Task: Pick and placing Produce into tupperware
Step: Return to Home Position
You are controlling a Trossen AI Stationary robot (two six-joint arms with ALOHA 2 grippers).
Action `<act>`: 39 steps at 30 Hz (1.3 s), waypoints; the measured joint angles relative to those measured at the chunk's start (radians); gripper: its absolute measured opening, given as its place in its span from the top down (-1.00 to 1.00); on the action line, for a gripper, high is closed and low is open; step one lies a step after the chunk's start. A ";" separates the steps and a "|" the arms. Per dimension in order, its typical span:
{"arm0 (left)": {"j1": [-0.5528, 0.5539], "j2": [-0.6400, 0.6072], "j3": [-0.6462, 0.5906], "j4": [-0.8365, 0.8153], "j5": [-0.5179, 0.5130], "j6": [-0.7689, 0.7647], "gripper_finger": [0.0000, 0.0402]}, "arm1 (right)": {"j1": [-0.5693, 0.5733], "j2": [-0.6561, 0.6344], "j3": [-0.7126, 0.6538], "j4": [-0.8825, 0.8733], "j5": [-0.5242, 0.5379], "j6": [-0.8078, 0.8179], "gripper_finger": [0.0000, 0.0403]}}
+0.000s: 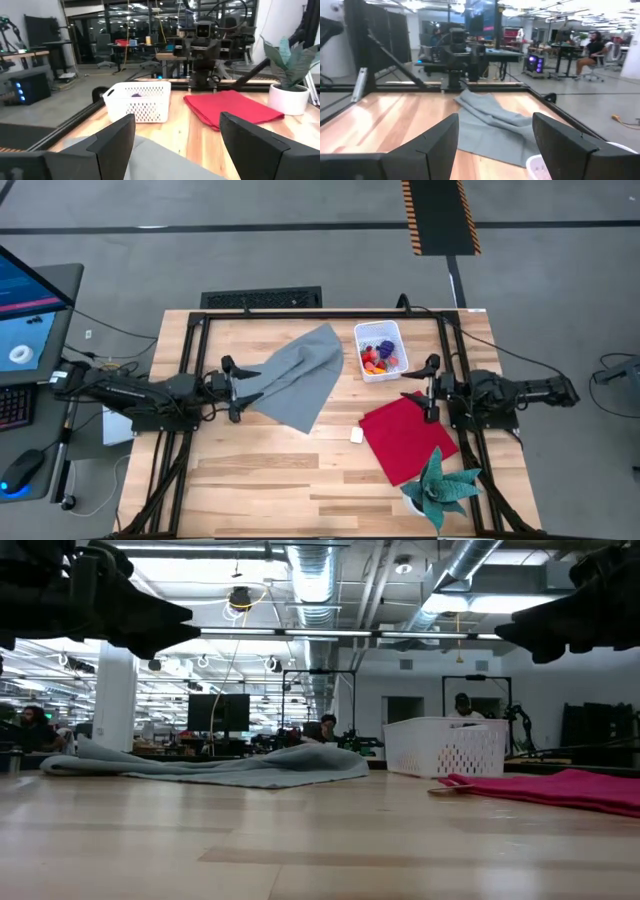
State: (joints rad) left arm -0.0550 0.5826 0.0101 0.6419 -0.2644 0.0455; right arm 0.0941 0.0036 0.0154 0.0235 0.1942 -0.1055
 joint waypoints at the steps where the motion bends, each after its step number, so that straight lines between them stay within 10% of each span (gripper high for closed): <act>1: 0.006 -0.010 0.000 -0.011 0.005 -0.003 -0.40 | -0.014 0.000 0.000 0.000 -0.004 0.000 -0.37; 18: 0.014 -0.584 -0.001 -0.563 0.010 -0.037 -0.40 | -0.103 0.002 0.000 -0.021 -0.126 0.011 -0.37; 39: 0.009 -0.578 -0.003 -0.592 0.147 -0.057 -0.40 | -0.204 -0.001 -0.005 -0.019 -0.224 0.018 -0.37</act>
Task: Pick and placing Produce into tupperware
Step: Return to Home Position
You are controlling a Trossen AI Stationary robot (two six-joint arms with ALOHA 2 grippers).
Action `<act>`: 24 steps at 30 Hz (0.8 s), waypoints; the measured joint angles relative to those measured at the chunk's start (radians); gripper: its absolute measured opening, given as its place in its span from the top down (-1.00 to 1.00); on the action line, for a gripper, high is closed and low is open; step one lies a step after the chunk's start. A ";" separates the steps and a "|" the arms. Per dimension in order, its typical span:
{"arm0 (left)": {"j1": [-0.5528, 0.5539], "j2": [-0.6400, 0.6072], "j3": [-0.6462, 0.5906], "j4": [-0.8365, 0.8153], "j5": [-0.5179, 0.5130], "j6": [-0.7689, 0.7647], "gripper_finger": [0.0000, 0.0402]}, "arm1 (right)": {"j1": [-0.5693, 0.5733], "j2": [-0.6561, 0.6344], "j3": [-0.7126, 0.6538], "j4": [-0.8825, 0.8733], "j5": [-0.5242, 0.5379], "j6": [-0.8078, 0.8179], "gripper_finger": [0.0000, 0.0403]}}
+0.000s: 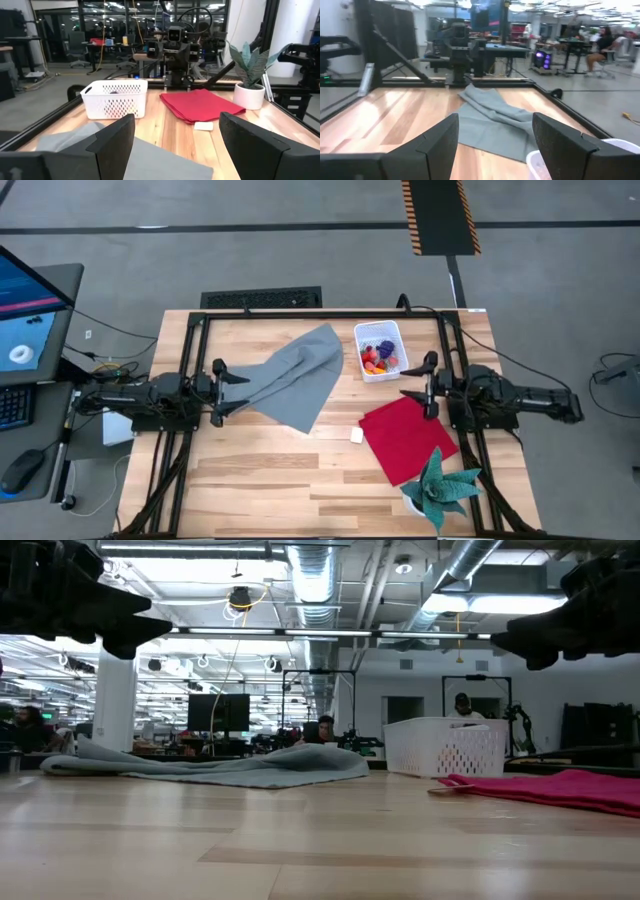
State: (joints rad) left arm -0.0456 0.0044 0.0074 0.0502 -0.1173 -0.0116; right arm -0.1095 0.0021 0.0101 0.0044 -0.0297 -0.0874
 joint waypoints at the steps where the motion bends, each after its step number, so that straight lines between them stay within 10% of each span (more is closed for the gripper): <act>1: 0.000 0.000 0.000 0.000 0.001 0.000 -0.40 | 0.009 0.000 0.000 0.000 -0.002 -0.002 -0.37; 24: 0.000 0.035 0.000 0.001 -0.021 0.004 -0.40 | 0.059 0.038 0.000 0.009 0.092 0.004 -0.37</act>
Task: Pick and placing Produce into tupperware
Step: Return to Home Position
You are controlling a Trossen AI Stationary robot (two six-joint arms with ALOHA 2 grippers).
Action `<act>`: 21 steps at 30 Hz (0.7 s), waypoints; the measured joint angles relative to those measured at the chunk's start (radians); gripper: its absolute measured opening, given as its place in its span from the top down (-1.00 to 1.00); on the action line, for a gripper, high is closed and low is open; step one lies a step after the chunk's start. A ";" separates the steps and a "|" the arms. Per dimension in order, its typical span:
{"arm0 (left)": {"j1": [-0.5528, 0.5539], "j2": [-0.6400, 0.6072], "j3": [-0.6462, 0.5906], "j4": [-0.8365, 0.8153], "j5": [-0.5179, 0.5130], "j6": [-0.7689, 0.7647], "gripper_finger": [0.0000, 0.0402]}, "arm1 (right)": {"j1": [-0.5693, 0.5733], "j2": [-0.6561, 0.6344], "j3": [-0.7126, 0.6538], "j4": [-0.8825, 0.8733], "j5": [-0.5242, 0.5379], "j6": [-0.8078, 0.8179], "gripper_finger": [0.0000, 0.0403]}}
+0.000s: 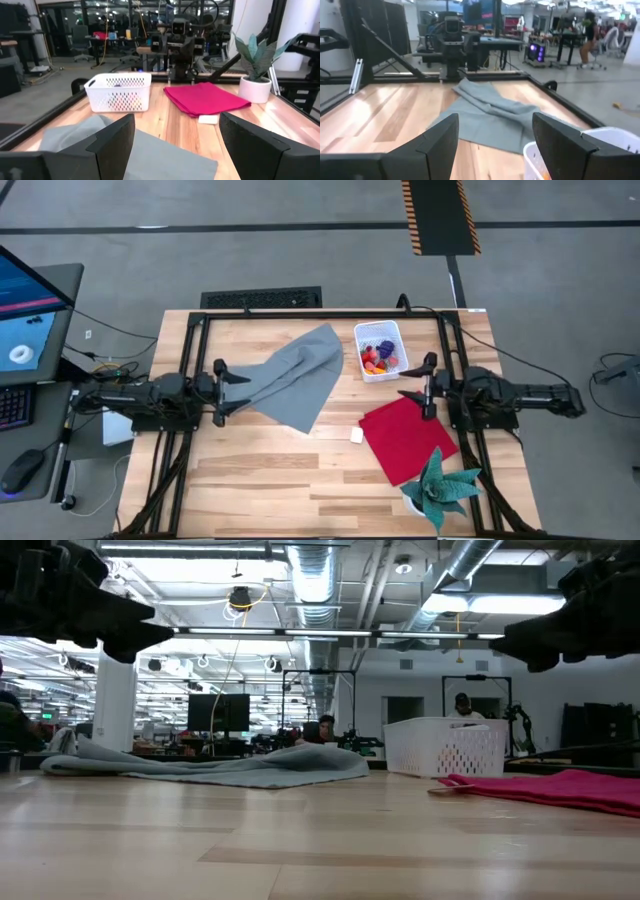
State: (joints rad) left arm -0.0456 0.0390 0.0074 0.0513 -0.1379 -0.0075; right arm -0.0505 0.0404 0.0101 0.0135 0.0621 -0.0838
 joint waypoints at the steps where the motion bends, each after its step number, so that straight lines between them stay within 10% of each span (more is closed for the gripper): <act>1: 0.000 0.009 0.000 0.000 0.000 -0.003 -0.40 | -0.005 0.008 0.000 0.000 0.000 0.014 -0.37; 21: 0.000 0.100 0.000 0.000 0.000 -0.050 -0.40 | -0.011 0.052 0.000 -0.002 -0.001 0.031 -0.37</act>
